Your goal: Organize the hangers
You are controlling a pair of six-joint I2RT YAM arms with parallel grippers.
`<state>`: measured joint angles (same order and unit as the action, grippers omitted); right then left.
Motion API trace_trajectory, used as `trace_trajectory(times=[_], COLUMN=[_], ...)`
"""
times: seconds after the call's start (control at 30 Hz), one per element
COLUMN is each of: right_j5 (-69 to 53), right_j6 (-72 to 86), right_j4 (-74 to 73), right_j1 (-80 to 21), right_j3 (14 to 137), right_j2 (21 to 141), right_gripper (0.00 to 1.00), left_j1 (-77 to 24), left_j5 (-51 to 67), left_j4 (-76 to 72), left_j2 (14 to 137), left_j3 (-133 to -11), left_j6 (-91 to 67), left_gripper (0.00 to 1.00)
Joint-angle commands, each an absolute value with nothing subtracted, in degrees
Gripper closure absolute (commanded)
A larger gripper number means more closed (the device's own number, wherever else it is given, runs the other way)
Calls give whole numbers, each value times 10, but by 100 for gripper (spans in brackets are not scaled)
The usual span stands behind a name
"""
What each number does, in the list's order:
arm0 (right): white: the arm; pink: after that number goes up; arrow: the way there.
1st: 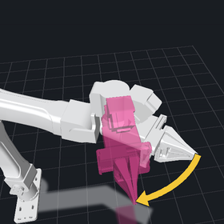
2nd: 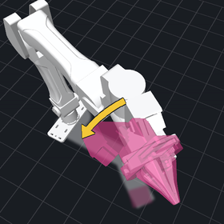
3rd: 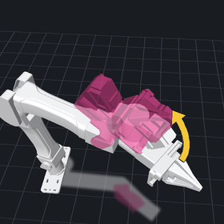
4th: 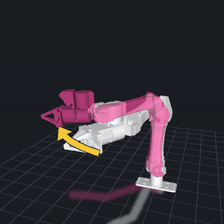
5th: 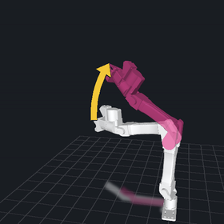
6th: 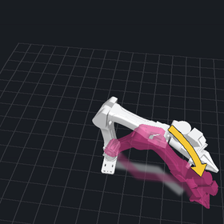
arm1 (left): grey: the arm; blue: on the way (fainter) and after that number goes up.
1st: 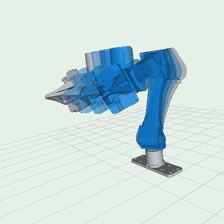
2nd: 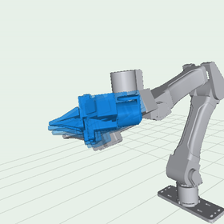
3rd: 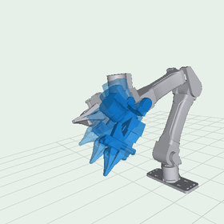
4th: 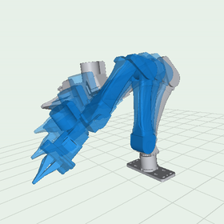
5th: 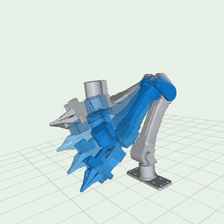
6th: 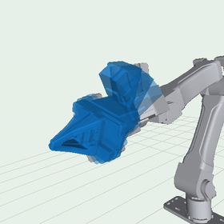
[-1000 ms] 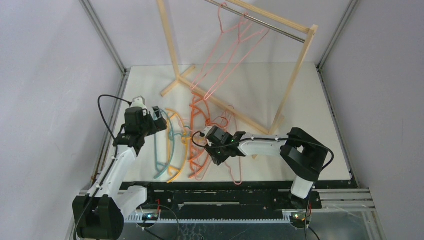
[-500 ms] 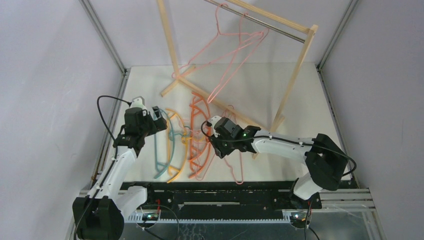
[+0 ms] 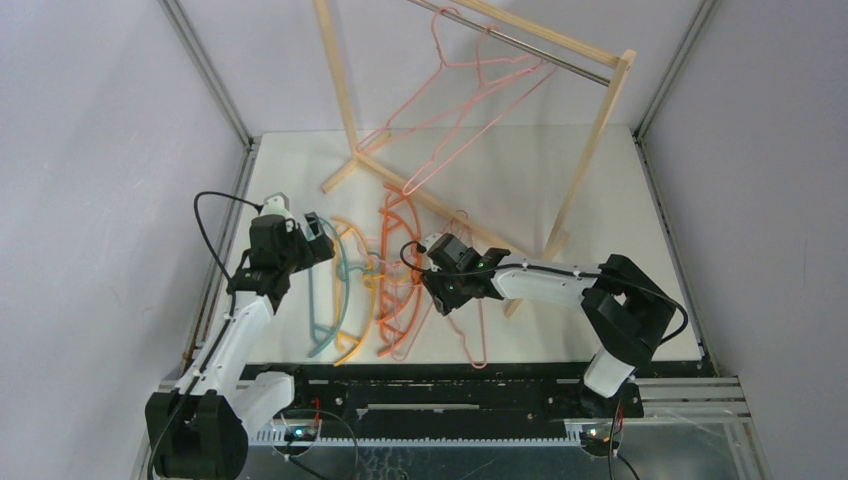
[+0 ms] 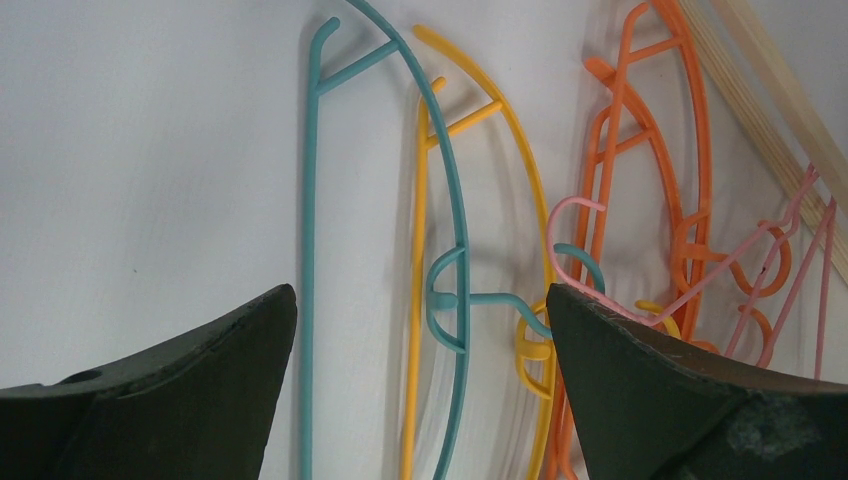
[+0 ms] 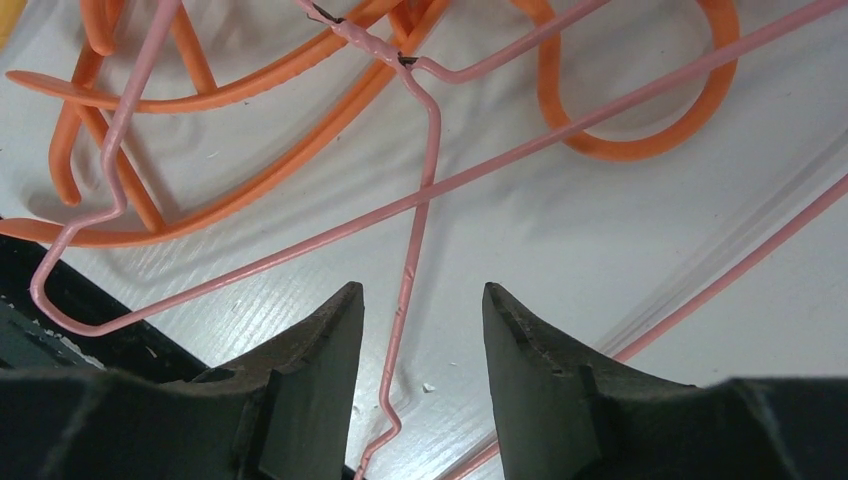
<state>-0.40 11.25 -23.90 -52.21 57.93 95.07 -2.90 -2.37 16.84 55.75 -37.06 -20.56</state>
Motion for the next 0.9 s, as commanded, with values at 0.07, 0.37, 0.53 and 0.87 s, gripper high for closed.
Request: trace_trajectory(times=[0.07,0.37,0.53,0.87], right_j5=[-18,-21,-26,-30], right_j6=[127,134,134,128], right_j4=[-202,-183,-190,-223], right_j1=[-527,-532,-530,-527], right_j3=[574,554,552,555], right_j2=[970,988,984,914], right_gripper=[45,52,70,98], left_j1=[-32,-33,-32,-32], left_j5=[-26,-27,-28,-31], left_j4=[152,164,167,166], left_j2=[554,548,542,531], left_j3=[-380,-381,-381,-376], left_j6=[-204,-198,-200,-205], left_gripper=[0,0,0,0])
